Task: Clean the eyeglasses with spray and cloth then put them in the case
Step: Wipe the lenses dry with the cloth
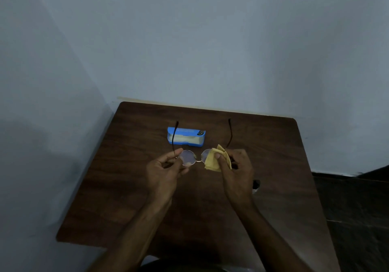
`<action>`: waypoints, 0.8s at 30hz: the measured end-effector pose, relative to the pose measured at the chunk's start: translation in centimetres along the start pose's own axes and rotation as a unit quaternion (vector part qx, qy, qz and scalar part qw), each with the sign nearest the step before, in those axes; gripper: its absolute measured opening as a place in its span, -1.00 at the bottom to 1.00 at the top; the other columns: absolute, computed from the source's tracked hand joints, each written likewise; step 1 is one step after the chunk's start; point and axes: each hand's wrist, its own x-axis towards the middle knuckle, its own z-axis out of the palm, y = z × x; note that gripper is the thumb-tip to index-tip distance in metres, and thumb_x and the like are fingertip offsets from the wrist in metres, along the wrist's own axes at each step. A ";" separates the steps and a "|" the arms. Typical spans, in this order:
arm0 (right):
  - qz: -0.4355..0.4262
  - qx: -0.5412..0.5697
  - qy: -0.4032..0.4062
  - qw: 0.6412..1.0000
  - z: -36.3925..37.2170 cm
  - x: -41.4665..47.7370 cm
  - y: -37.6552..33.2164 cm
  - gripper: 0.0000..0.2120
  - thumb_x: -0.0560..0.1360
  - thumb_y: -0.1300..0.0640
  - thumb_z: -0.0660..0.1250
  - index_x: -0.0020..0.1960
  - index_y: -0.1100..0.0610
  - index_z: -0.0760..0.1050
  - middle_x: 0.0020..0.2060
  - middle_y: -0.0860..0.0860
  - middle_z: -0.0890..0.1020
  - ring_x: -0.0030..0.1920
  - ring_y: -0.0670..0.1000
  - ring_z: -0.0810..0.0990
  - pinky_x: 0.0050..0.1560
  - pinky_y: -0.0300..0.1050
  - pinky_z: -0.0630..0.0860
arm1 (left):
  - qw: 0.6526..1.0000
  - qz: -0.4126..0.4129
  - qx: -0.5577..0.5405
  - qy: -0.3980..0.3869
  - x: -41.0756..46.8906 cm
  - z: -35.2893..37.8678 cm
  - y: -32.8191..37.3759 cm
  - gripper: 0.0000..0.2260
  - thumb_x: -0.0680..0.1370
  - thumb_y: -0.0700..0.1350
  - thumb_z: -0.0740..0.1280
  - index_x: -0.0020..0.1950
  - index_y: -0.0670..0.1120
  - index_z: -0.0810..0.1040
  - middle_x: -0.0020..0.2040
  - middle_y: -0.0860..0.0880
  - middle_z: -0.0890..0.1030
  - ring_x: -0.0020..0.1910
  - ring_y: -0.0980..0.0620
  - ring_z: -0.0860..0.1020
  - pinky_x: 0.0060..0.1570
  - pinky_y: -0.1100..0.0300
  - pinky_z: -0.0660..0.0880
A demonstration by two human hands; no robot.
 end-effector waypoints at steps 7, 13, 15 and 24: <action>-0.079 0.030 0.018 0.996 -2.5 4.8 -3.2 -0.92 0.56 0.15 0.49 0.06 0.08 0.67 -0.08 -0.01 0.57 -0.09 -0.05 0.59 -0.18 -0.04 0.60 | 0.996 0.064 0.067 -0.004 -0.2 0.4 -0.3 -0.74 0.57 -0.37 0.44 0.22 -0.15 0.71 0.04 -0.11 0.76 -0.05 -0.03 0.77 -0.13 0.18 0.71; -0.083 0.042 0.016 0.996 -3.5 7.2 -4.2 -0.90 0.56 0.11 0.50 0.00 0.14 0.68 -0.14 0.02 0.60 -0.14 -0.07 0.59 -0.18 -0.23 0.53 | 0.985 0.114 0.123 0.028 0.1 1.2 -1.2 -0.73 0.55 -0.33 0.47 0.21 -0.09 0.72 0.02 -0.03 0.77 -0.07 -0.03 0.77 -0.06 -0.02 0.73; -0.078 0.045 0.015 0.996 -3.5 7.2 -3.7 -0.90 0.57 0.12 0.49 0.02 0.16 0.68 -0.15 0.02 0.60 -0.15 -0.11 0.57 -0.17 -0.28 0.51 | 0.991 0.102 0.085 0.027 -0.3 1.6 -1.1 -0.74 0.56 -0.37 0.44 0.20 -0.13 0.72 -0.02 -0.05 0.77 -0.11 -0.03 0.77 -0.12 0.11 0.72; -0.063 0.019 -0.054 0.996 -2.4 2.2 1.0 -0.95 0.56 0.15 0.48 0.02 0.05 0.64 -0.13 -0.14 0.61 -0.10 -0.14 0.61 -0.13 -0.25 0.53 | 0.996 0.007 -0.078 0.034 -1.8 2.6 -0.9 -0.78 0.61 -0.35 0.39 0.23 -0.21 0.69 0.03 -0.32 0.72 -0.09 -0.08 0.75 -0.17 0.19 0.69</action>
